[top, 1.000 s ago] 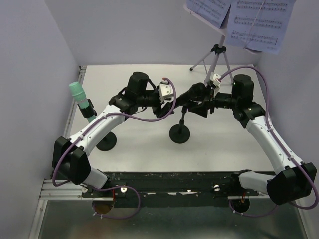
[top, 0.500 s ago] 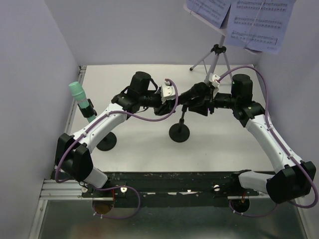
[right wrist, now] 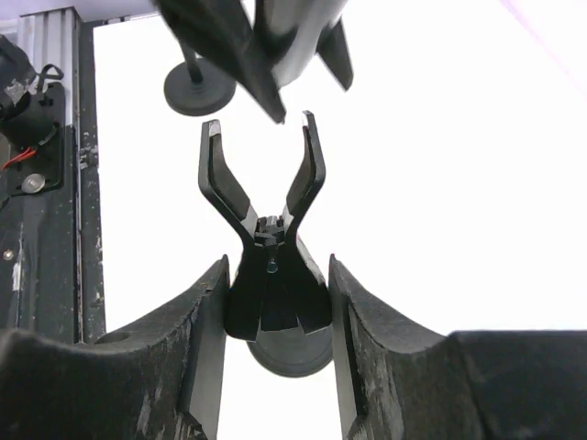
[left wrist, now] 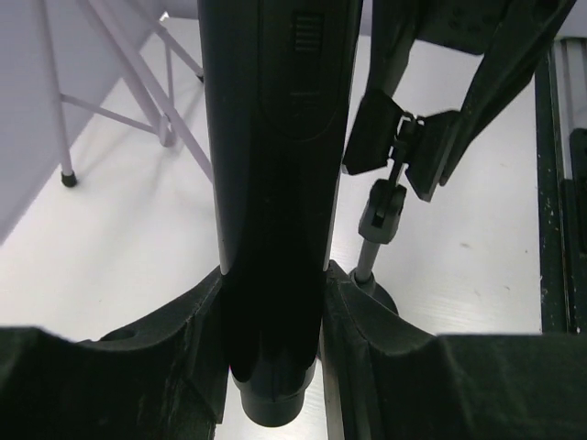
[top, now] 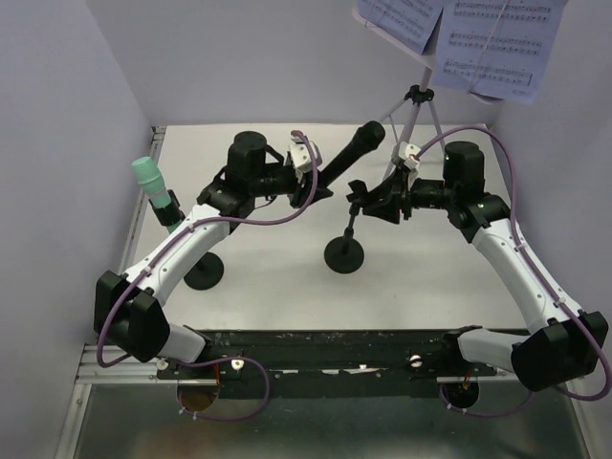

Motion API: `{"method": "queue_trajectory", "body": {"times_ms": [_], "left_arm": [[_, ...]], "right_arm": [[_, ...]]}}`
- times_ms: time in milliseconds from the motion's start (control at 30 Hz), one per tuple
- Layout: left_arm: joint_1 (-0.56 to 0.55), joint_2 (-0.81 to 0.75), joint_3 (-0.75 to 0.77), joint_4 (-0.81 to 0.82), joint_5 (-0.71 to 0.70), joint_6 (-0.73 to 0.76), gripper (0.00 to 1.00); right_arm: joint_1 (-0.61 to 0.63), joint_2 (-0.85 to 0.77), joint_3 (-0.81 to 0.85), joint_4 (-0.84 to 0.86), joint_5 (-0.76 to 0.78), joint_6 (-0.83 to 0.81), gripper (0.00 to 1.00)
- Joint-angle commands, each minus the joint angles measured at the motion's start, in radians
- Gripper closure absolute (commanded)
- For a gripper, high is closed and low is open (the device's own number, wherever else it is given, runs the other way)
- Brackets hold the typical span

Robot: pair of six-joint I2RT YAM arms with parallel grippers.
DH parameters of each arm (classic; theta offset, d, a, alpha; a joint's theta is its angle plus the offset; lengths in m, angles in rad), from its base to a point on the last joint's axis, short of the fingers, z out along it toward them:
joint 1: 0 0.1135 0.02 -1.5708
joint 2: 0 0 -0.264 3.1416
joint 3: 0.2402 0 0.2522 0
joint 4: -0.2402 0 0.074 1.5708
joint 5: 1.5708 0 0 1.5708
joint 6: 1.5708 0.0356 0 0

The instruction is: Pack up the instrument practice props

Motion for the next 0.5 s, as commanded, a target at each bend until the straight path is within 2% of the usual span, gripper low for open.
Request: {"method": "queue_trajectory", "body": {"times_ms": [0,67,133,200,267,300,467], "left_arm": [[0.025,-0.058,0.009,0.108,-0.005,-0.069,1.0],[0.031,-0.07,-0.012,0.106,-0.013,-0.069,1.0],[0.036,-0.082,-0.035,0.112,-0.02,-0.074,1.0],[0.037,-0.093,-0.045,0.108,-0.029,-0.074,1.0],[0.036,-0.101,-0.045,0.103,-0.045,-0.072,1.0],[0.037,-0.102,-0.042,0.099,-0.046,-0.068,1.0],[0.036,-0.113,-0.026,0.089,-0.055,-0.06,1.0]], "right_arm": [[0.005,0.003,0.019,-0.094,0.025,-0.035,1.0],[0.005,0.008,0.023,-0.098,0.029,-0.029,0.99],[0.005,0.008,0.031,-0.101,0.036,-0.024,0.84],[0.006,0.002,0.045,-0.108,0.045,-0.014,0.52],[0.003,-0.012,0.053,-0.089,0.086,0.038,0.23],[0.005,-0.024,0.057,-0.075,0.114,0.077,0.01],[0.005,-0.05,0.154,-0.141,0.131,0.132,0.01]]}}
